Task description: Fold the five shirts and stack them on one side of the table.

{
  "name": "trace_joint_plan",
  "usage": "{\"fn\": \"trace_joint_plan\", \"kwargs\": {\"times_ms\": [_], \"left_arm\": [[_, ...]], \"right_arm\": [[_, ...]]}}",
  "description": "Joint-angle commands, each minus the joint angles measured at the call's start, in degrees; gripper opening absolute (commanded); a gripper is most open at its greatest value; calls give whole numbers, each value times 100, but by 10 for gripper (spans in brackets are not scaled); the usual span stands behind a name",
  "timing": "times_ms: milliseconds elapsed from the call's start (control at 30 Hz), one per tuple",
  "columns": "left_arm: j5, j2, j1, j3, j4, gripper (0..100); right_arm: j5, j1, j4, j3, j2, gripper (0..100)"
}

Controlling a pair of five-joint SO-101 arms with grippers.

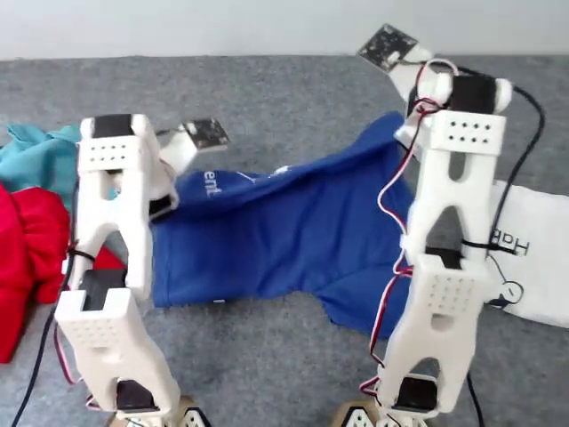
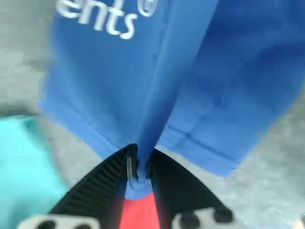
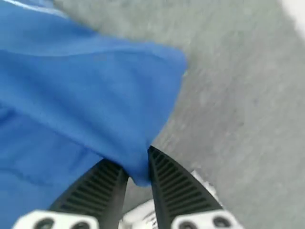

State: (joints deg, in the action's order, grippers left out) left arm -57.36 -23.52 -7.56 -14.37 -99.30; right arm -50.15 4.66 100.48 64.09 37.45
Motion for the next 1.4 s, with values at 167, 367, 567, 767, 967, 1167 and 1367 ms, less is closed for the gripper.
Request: {"fn": "trace_joint_plan", "kwargs": {"times_ms": [167, 367, 567, 767, 967, 1167, 1367], "left_arm": [[220, 97, -9, 611, -114, 15], [290, 97, 44, 796, -123, 15], [281, 97, 26, 1218, -123, 15], [281, 62, 18, 1534, -114, 15], [290, 114, 0, 1587, -123, 15], [290, 114, 53, 1771, -132, 15], [273, 114, 0, 1842, -132, 15]], "right_arm": [[79, 198, 233, -4079, -2659, 12], [62, 136, 224, -5952, -3653, 12], [62, 145, -13, -7165, -3829, 12], [62, 145, -66, -7701, -3829, 12], [-88, 198, 127, -7675, -3864, 11], [-457, 497, 242, -7622, -4075, 12], [-510, 462, 233, -7736, -4048, 12]]}}
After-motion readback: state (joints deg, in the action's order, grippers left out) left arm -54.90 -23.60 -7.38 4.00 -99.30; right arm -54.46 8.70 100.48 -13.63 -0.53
